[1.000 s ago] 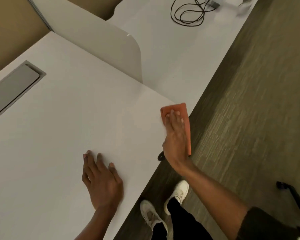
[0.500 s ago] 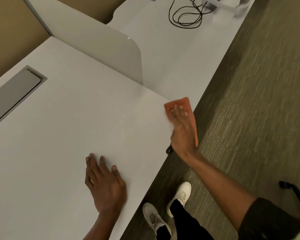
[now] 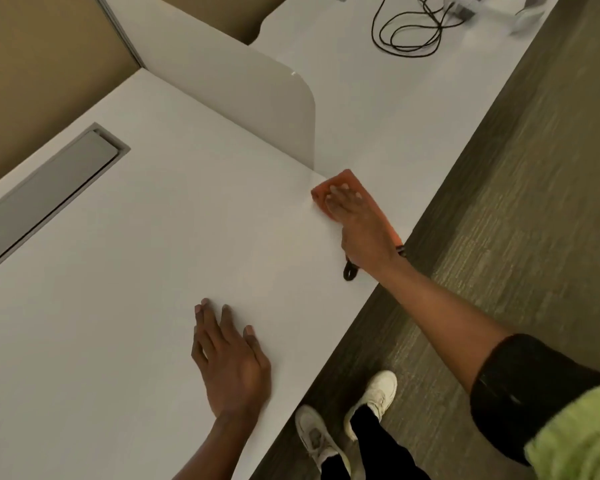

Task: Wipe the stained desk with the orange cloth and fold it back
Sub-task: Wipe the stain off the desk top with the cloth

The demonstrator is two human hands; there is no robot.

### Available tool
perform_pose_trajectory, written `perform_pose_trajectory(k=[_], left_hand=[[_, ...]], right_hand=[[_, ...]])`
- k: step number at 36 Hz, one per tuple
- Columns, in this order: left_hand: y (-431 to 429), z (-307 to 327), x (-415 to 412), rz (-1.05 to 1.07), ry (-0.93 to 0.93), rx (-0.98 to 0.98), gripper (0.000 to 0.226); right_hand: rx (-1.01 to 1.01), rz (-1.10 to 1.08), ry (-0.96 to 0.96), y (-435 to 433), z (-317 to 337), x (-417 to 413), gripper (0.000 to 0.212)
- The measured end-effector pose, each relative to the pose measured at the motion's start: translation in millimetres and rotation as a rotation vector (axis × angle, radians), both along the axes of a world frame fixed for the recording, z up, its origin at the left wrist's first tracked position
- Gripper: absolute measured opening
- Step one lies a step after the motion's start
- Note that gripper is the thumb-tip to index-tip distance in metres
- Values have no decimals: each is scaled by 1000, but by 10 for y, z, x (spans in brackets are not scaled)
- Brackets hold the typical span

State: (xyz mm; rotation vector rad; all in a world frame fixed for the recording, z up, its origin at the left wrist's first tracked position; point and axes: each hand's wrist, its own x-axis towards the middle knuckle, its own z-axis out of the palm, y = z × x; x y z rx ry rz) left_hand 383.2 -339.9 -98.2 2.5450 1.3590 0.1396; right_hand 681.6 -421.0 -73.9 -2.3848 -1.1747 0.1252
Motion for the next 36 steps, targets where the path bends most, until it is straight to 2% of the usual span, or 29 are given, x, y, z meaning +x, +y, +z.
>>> perform_pose_trajectory(k=[3, 5, 11, 14, 16, 20, 23, 26, 30, 34, 36], left_hand=[[-6, 4, -7, 5, 2, -2, 62], [1, 1, -8, 4, 1, -2, 62], [4, -21, -11, 17, 0, 3, 63], [14, -36, -10, 22, -3, 3, 63], [11, -43, -11, 17, 9, 5, 62], [24, -46, -20, 10, 16, 10, 60], [24, -36, -16, 10, 13, 4, 59], [26, -23, -22, 11, 14, -2, 59], [24, -24, -26, 4, 2, 13, 57], [21, -29, -24, 20, -5, -2, 60], [18, -30, -23, 29, -7, -9, 61]], right_hand=[[14, -104, 26, 293, 18, 56, 77], [13, -92, 16, 409, 25, -97, 80], [42, 399, 10, 277, -61, -1118, 86], [11, 521, -31, 66, -121, -1315, 88], [17, 492, -25, 37, -128, -1158, 90], [-7, 274, -64, 284, -58, -546, 87], [-12, 61, -7, 588, -14, -140, 84], [12, -9, 40, 842, -19, -125, 82], [9, 193, 63, 819, -18, -544, 88], [25, 508, 17, 410, -95, -1206, 91], [8, 579, 5, 204, -134, -1288, 93]])
